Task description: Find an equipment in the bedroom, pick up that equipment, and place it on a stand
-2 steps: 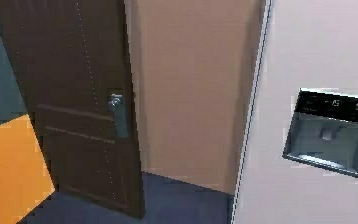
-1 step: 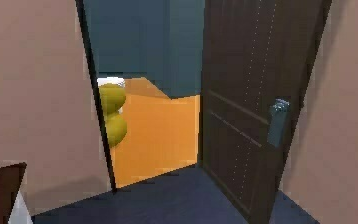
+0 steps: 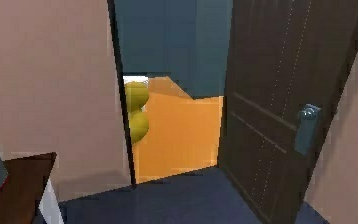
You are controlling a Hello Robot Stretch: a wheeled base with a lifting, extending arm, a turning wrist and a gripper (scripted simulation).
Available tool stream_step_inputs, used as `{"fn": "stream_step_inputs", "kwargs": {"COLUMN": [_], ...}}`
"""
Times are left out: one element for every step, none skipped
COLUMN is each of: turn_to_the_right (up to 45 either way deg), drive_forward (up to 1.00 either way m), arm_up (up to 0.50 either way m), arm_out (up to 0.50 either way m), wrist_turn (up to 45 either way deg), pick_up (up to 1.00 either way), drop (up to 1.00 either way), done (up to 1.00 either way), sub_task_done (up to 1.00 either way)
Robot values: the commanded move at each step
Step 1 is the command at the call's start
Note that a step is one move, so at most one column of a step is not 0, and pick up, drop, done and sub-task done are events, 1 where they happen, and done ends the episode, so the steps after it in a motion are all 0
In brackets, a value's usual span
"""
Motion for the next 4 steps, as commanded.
{"fn": "stream_step_inputs", "kwargs": {"turn_to_the_right": [0.0, 0.0, 33.0, 0.0], "drive_forward": [1.0, 0.9, 0.0, 1.0], "arm_up": [0.0, 0.0, 0.0, 0.0], "arm_out": [0.0, 0.0, 0.0, 0.0], "wrist_turn": [0.0, 0.0, 0.0, 0.0], "pick_up": [0.0, 0.0, 0.0, 0.0], "drop": [0.0, 0.0, 0.0, 0.0], "done": [0.0, 0.0, 0.0, 0.0], "sub_task_done": [0.0, 0.0, 0.0, 0.0]}}
